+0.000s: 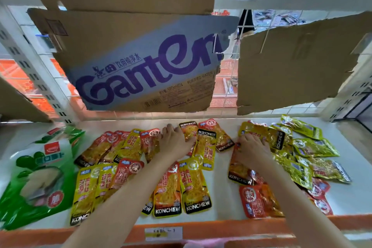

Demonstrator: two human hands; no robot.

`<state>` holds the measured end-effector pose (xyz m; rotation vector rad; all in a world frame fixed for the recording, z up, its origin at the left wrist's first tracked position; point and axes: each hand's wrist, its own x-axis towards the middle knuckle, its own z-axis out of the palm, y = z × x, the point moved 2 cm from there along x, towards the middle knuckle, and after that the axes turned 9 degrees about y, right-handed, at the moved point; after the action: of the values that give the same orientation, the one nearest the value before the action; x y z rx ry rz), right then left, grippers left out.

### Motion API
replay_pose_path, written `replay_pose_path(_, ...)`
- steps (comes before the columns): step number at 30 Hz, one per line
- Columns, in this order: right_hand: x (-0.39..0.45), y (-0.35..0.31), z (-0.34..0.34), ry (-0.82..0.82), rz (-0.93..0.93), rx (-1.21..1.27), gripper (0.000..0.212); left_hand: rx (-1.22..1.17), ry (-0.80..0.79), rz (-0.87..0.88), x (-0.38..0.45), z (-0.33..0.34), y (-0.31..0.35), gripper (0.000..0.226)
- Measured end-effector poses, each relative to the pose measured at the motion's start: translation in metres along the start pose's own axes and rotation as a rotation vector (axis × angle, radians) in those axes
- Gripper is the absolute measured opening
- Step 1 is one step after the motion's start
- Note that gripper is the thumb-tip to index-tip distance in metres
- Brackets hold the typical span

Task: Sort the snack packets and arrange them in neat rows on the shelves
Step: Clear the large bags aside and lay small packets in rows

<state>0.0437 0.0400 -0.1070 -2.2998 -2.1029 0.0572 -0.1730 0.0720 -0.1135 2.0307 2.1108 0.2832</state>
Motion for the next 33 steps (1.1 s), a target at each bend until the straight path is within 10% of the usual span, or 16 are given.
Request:
replay_pose_path(15, 0.021, -0.023, 0.015, -0.058, 0.164, 0.370, 0.106, -0.608, 0.184, -0.116, 0.012, -0.005, 0.026, 0.042)
replay_pose_path(23, 0.008, 0.008, -0.017, 0.225, 0.384, 1.049, 0.049, -1.076, 0.057, -0.190, -0.033, -0.027, 0.000, 0.019)
replay_pose_path(27, -0.021, -0.012, -0.005, 0.050, 0.501, 1.760, 0.015, -1.253, -0.009, -0.318, -0.064, -0.008, -0.012, 0.023)
replay_pose_path(33, -0.054, -0.025, 0.030, -0.099, 0.544, 2.047, 0.025, -1.445, -0.149, -0.254, -0.086, 0.004, -0.019, 0.046)
